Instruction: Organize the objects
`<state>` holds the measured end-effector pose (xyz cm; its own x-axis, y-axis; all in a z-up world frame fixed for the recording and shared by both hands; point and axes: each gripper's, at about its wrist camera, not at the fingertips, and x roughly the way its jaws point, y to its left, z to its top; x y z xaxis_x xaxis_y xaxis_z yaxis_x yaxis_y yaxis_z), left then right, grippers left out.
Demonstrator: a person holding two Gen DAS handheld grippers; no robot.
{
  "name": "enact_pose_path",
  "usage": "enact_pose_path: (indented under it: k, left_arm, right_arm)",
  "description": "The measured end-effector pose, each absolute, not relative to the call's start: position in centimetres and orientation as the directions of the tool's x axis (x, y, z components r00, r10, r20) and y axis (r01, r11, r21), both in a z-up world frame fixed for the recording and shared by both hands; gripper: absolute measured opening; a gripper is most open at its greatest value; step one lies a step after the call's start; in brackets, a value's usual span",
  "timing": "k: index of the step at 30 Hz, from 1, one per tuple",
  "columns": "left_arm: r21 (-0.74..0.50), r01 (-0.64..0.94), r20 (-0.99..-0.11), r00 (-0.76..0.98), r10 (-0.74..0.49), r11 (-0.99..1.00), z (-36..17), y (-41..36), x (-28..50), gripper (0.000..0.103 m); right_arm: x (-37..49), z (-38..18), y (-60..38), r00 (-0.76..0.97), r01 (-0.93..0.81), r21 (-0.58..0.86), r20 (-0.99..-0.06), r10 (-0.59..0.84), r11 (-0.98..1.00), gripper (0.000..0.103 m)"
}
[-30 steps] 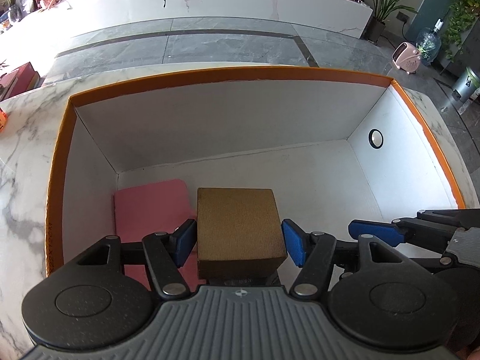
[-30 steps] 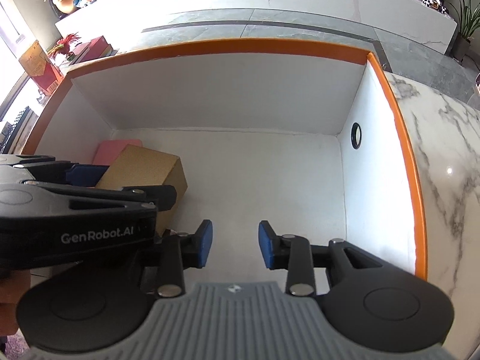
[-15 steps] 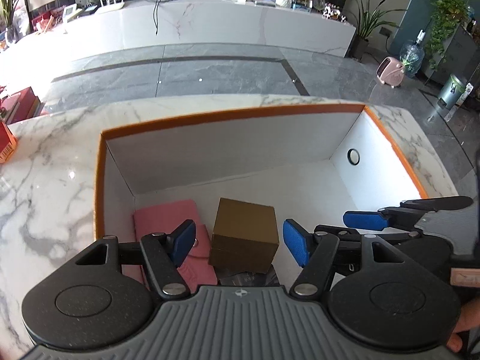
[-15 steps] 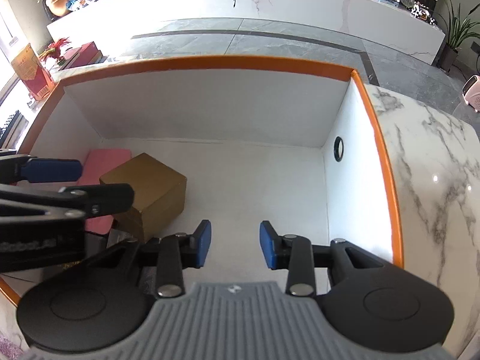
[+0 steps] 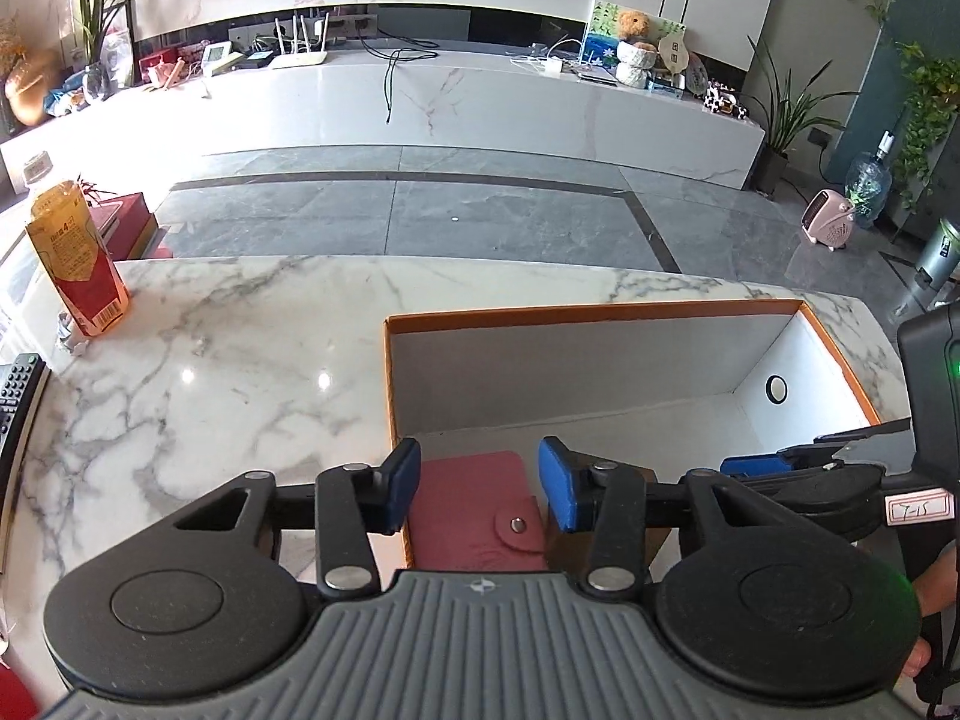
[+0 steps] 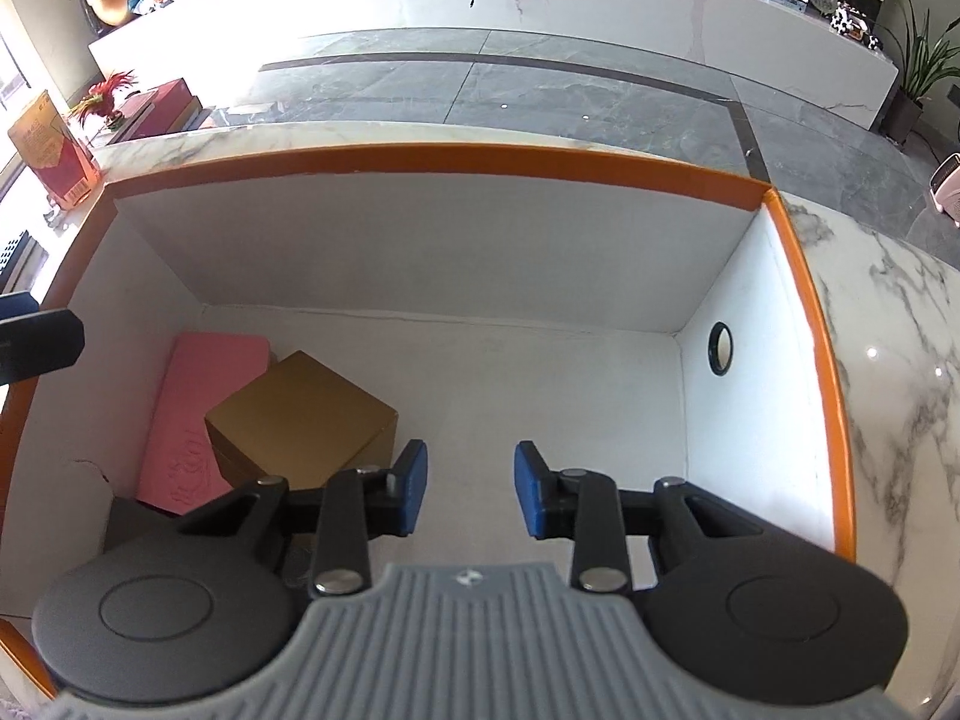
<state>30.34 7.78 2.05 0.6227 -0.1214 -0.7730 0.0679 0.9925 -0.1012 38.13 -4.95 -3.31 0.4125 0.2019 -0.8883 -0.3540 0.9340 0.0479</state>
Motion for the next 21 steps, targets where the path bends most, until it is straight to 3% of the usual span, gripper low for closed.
enact_pose_path:
  k: [4,10,11,13,21]
  left_arm:
    - [-0.125,0.07,-0.778,0.612,-0.142,0.99,1.5,8.4,30.1,0.039]
    - [-0.151,0.073,-0.774,0.612,-0.164,0.986,1.4,9.0,29.7,0.037]
    - [-0.153,0.076,-0.773,0.613,-0.167,0.985,1.4,9.0,29.7,0.037]
    - [-0.159,0.081,-0.771,0.613,-0.175,0.984,1.4,9.0,29.6,0.037]
    - [-0.196,0.073,-0.764,0.614,-0.199,0.978,1.4,9.4,29.6,0.037]
  right_arm:
    - [38.4,-3.4,-3.8,0.407,-0.38,0.024,-0.893,0.191,0.925,0.033]
    - [38.7,-3.0,-3.4,0.431,-0.375,0.003,-0.885,0.177,0.927,0.031]
    - [38.7,-2.5,-3.7,0.434,-0.368,0.02,-0.88,0.191,0.929,0.032]
    - [38.7,-1.9,-4.1,0.419,-0.365,0.072,-0.878,0.233,0.928,0.045]
    - [38.6,-2.2,-3.9,0.283,-0.325,0.28,-0.883,0.375,0.903,0.054]
